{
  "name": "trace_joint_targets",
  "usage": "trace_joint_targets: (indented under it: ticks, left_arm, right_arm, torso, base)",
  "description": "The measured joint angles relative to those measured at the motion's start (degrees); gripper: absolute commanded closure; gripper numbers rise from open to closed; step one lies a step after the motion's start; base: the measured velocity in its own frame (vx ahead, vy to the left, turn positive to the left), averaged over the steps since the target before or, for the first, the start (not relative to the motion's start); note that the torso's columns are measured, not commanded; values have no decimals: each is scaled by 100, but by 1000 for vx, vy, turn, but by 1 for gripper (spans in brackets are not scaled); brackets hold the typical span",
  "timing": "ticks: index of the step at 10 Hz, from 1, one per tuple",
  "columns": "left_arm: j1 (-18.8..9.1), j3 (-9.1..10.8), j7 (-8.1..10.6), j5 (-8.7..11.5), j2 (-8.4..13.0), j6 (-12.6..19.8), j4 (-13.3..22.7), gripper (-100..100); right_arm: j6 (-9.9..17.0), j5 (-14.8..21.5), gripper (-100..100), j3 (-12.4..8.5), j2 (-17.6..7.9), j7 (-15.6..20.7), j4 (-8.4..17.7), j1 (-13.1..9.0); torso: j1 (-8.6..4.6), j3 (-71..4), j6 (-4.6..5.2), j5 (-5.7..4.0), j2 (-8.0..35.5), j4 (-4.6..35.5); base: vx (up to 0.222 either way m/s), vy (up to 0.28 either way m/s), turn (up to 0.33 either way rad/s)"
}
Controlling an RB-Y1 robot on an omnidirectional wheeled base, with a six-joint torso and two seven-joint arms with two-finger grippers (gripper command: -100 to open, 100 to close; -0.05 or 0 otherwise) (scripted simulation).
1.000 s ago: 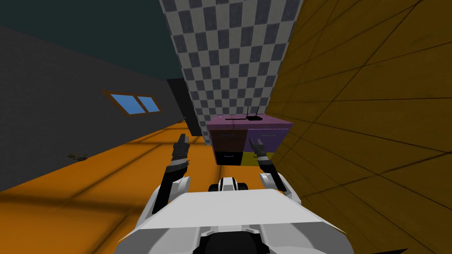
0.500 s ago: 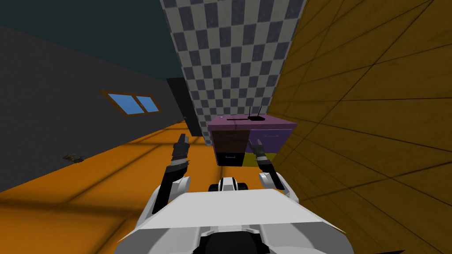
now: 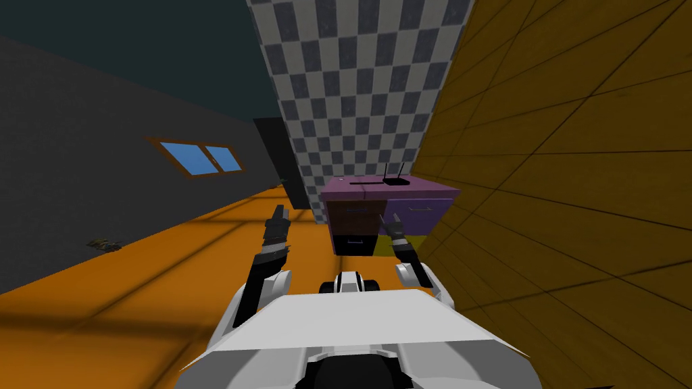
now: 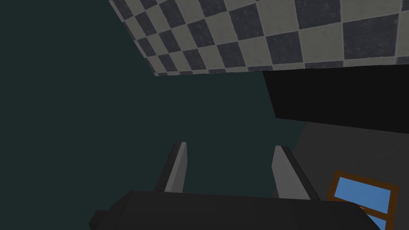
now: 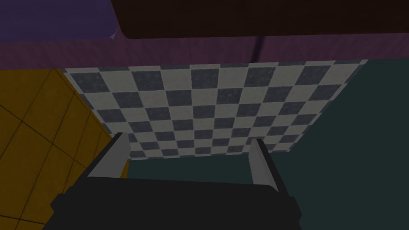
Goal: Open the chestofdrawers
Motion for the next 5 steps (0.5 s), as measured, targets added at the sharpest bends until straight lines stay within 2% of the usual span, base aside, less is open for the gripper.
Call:
trace_joint_targets:
  ticks: [5]
  left_arm:
    - [0,0,0,0,0,0,0,0]
  right_arm:
    - [78,92,-100,-6,10,745,263,-161]
  torso:
    - [14,-3,0,4,-6,-2]
  base:
    - [33,60,-17]
